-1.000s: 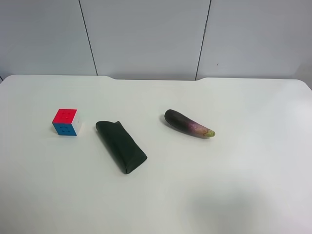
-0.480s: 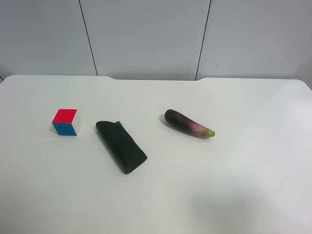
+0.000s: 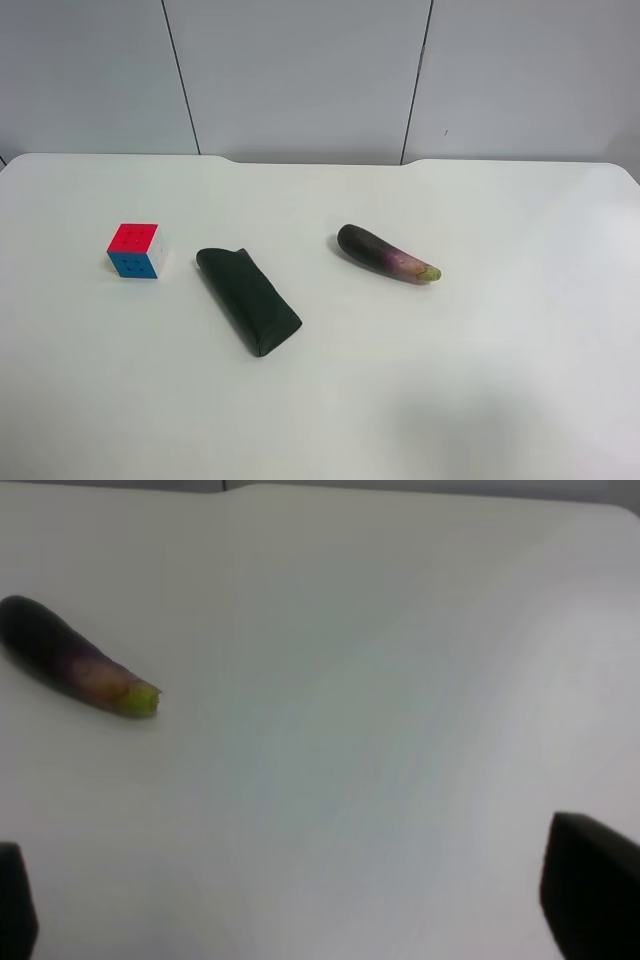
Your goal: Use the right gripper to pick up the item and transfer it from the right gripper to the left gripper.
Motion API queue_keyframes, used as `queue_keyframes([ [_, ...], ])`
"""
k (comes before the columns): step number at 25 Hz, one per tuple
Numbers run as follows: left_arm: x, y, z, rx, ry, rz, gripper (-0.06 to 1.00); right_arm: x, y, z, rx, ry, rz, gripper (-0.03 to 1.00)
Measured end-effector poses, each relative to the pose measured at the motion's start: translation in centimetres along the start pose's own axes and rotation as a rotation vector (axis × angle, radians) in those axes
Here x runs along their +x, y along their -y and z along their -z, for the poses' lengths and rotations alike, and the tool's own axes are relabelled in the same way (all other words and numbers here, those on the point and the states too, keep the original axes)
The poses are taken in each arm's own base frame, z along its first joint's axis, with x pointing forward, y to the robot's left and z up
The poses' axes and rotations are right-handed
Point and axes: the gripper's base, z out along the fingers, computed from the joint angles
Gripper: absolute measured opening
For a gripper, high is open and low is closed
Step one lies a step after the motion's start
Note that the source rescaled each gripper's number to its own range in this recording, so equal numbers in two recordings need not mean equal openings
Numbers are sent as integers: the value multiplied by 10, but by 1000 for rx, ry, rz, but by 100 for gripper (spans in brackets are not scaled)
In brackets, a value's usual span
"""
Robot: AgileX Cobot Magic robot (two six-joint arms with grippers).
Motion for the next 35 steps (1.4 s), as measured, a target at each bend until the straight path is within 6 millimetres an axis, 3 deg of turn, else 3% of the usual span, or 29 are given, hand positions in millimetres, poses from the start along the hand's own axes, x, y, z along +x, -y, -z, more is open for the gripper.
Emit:
queue_keyframes([
  [35,0,0,0,0,2,0,100,0,-1,0,77,1,-41,100],
])
